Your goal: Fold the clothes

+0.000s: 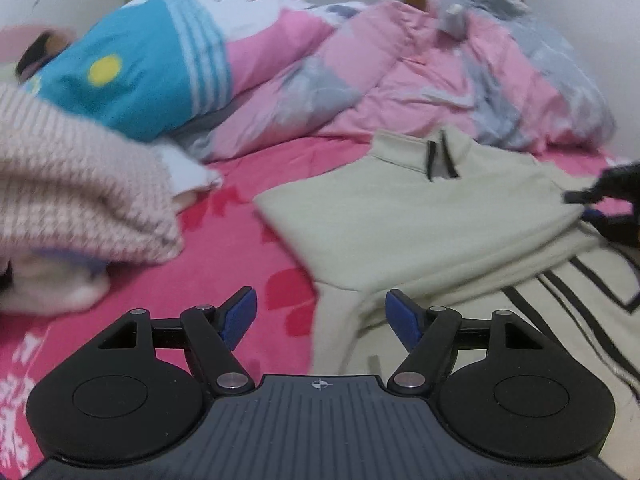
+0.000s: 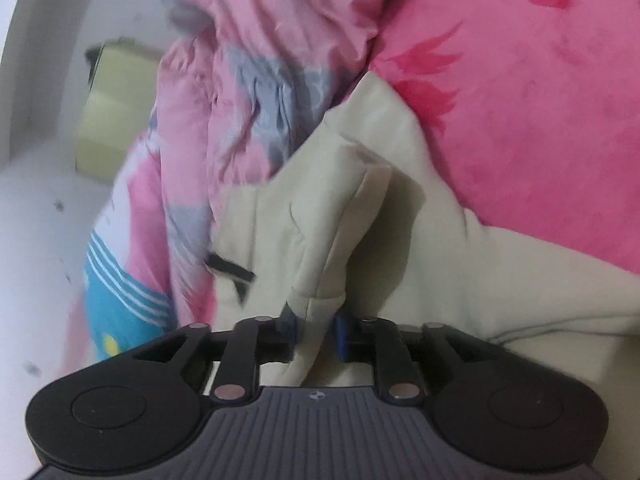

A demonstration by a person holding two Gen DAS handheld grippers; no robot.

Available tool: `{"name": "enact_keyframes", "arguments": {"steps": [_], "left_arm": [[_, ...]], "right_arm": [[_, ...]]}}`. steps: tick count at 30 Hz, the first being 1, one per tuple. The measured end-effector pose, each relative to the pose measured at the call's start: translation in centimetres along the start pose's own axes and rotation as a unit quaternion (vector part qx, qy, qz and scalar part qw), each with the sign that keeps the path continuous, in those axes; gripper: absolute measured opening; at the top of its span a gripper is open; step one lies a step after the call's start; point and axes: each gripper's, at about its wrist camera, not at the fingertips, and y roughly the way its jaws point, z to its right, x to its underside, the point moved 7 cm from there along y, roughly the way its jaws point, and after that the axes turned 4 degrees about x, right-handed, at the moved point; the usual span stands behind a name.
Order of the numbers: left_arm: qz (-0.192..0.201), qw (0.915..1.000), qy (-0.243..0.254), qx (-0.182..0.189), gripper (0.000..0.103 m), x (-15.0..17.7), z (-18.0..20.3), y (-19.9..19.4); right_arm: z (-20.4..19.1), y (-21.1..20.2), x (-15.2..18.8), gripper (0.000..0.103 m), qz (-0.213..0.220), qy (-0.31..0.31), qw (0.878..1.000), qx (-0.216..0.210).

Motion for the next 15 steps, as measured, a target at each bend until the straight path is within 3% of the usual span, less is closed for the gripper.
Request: {"name": "enact_keyframes", "arguments": {"steps": [1, 4, 8, 10, 13, 14, 15], "left_arm": [[0.002, 0.9999, -0.009, -0.009, 0.071, -0.2, -0.7, -0.1], [0.004, 0.9996, -0.019, -0.022, 0.071, -0.3, -1.8, -0.2], [0.000, 0.9999, -0.012, -0.005, 0.071, 0.0, -1.8, -0.1], [-0.006, 0.9999, 0.009, 0.012, 0.071, 0.2, -0.9, 0.3], [-0.010, 0.9981, 0.059, 0.017, 0.070, 0.3, 0.6, 1.6], [-0.013, 0.9966, 0.081, 0.012, 0.066, 0.4, 1.2, 2.2], [-0.017, 0.9947, 0.102, 0.007, 0.054, 0.6, 1.6, 2.7]], "right_arm": [[0.5, 0.0, -0.1, 0.031, -0.005, 0.014, 1.000, 0.000], [1.1, -2.0, -0.3, 0.035, 0.026, -0.004, 0.998, 0.055], [-0.4, -5.4, 0.4, 0.036, 0.073, -0.105, 0.983, 0.128], [-2.4, -6.7, 1.0, 0.036, 0.084, -0.174, 0.973, 0.126], [-6.1, -5.2, 1.6, 0.036, 0.077, -0.246, 0.960, 0.108], [-6.8, -4.4, 1.8, 0.036, 0.071, -0.258, 0.958, 0.104], [-7.4, -3.7, 2.0, 0.036, 0.066, -0.270, 0.955, 0.099]]}}
